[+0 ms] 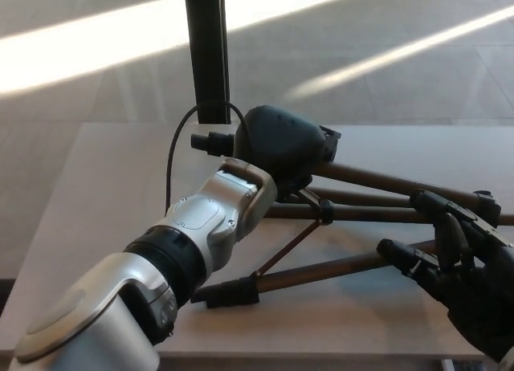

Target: Use both hands of the robot to pick up the tripod lying in the middle of the desk and make it stand upright on the desk

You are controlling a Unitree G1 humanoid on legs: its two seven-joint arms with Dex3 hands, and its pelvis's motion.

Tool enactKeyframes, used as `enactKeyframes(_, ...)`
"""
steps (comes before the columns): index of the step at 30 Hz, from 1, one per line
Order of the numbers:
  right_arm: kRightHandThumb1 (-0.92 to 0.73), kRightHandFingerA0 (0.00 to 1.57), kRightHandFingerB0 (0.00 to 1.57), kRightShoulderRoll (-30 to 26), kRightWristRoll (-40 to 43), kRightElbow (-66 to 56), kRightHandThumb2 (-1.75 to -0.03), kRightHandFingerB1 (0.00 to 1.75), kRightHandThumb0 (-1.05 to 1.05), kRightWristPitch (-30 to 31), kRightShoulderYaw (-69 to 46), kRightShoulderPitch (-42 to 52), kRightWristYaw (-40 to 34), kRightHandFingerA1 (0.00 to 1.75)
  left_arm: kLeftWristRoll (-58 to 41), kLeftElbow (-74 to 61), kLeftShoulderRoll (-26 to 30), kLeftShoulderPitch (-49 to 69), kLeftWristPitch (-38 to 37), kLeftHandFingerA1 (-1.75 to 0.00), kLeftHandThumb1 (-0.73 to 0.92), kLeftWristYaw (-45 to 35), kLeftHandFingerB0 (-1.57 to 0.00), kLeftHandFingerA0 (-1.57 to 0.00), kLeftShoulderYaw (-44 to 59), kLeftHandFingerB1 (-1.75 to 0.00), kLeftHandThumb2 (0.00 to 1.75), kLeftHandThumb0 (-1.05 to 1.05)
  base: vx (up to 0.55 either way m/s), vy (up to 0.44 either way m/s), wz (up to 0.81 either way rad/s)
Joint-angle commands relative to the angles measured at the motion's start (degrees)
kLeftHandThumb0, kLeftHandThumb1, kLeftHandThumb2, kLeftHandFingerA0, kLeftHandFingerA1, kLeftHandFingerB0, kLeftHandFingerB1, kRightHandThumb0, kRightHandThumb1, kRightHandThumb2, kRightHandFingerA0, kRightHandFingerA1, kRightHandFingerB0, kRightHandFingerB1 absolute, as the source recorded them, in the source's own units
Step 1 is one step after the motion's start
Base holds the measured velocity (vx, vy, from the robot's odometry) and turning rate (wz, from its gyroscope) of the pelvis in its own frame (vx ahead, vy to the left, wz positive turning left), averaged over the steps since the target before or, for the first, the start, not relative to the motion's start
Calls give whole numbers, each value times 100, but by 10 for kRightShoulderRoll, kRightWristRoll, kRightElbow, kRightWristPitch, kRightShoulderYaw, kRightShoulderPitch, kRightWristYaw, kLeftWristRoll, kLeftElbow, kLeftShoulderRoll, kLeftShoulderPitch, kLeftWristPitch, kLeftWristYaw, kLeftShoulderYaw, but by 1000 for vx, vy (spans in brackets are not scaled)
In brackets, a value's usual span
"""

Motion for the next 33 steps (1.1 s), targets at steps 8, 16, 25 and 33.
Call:
enactKeyframes(8,-75,45,47,114,49,-44,-60,44,-43,123,-16,59,-126,71,64,7,33,-51,23,-170,74,-34,-66,-84,-14,-89,66,-33,0,0,0)
enactKeyframes(16,-76,54,53,177,51,-48,-63,48,-47,143,9,79,-173,71,63,-2,38,-83,32,-164,77,-42,-77,-86,7,-117,70,-37,0,0,0)
enactKeyframes(25,-78,43,37,200,85,4,-63,42,-57,102,-10,30,-200,57,50,-16,30,-85,8,-153,75,-40,-77,-87,38,-98,74,-31,0,0,0)
enactKeyframes(33,-59,33,22,182,100,71,-96,51,-60,54,-45,-77,-201,59,55,-30,30,-58,27,-158,66,-58,-88,-91,44,-106,79,-30,0,0,0)
